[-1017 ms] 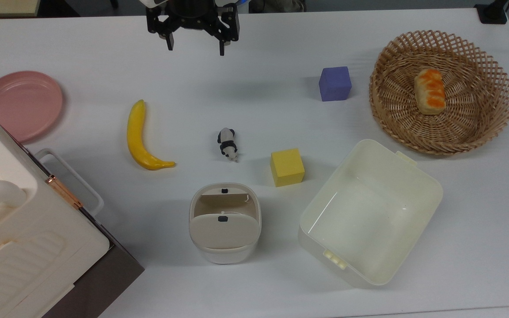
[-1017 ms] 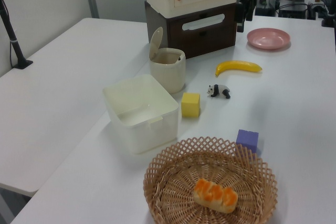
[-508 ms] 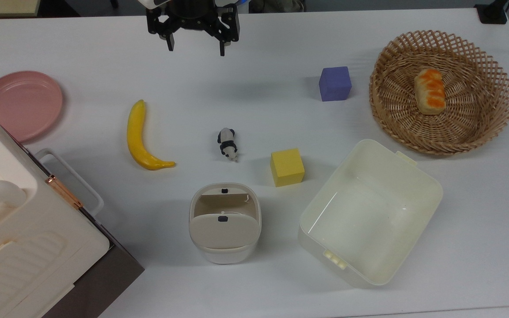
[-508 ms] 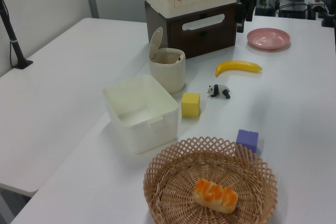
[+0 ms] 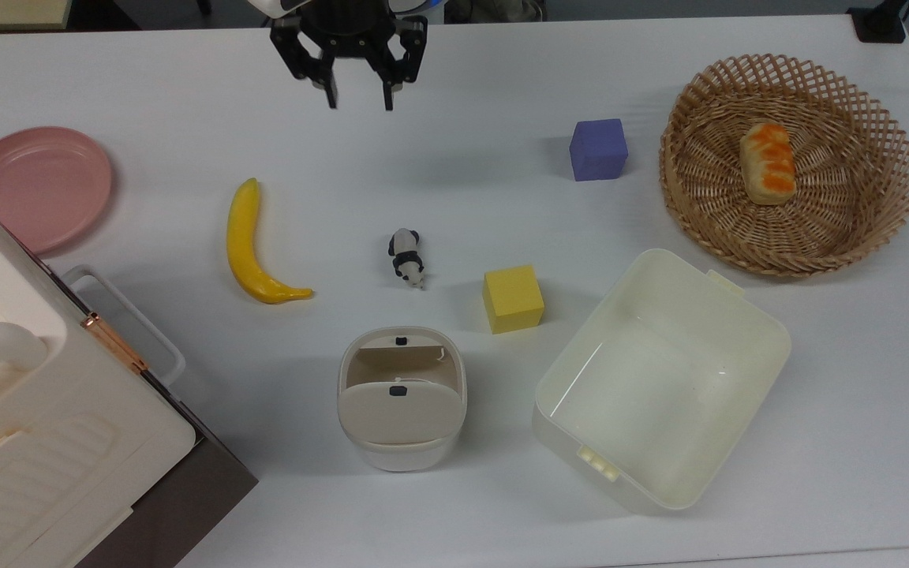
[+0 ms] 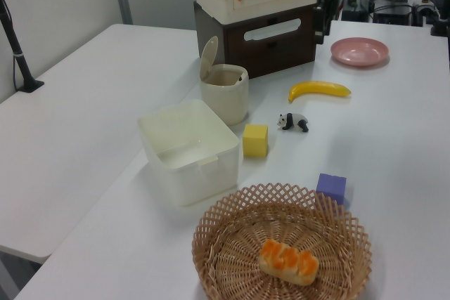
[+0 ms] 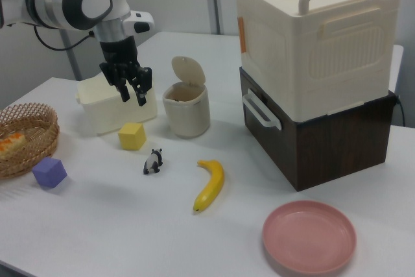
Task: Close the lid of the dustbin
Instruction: 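Move the gripper over the cream dustbin and lower it toward the raised lid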
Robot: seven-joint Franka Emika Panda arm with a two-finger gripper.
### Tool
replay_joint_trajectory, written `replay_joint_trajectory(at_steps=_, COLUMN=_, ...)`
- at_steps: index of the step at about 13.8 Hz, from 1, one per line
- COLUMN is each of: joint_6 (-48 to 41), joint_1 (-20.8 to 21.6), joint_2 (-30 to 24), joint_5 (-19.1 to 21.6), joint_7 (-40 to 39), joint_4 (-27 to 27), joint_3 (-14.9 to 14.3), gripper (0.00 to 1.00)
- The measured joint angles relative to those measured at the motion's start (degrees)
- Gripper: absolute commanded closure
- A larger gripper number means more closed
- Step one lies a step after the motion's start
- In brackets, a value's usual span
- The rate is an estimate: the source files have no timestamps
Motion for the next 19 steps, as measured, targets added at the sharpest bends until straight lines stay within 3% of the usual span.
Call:
replay_joint_trajectory(at_steps=3, joint_6=5.7, joint_1=-0.2, joint_2=0.4, joint_5=1.5, joint_7=-0.4, joint_4=0.0, joint_3=0.0, gripper=0.98)
replay_joint_trajectory(at_steps=9, joint_6=19.1, joint_1=-0.2, joint_2=2.5, joint_5=4.2, joint_7=-0.3, joint_4=1.8, joint_3=0.2, gripper=0.98)
replay_joint_trajectory(at_steps=12, joint_6=25.5, joint_1=-0.1, joint_2=7.4, joint_5=4.2, joint_7=2.2, joint_4=6.4, joint_3=0.2, gripper=0.98)
replay_joint_trajectory(at_steps=15, joint_6=38.0, joint_1=0.1, joint_2=14.8, joint_5=4.1, joint_7=4.1, joint_4=11.3, joint_3=0.2, gripper=0.98)
replay_joint_trajectory(at_steps=19, joint_6=48.7, joint_1=1.1, joint_2=22.2, joint_5=1.9, joint_7=5.5, joint_4=17.7, joint_3=0.3, gripper=0.98)
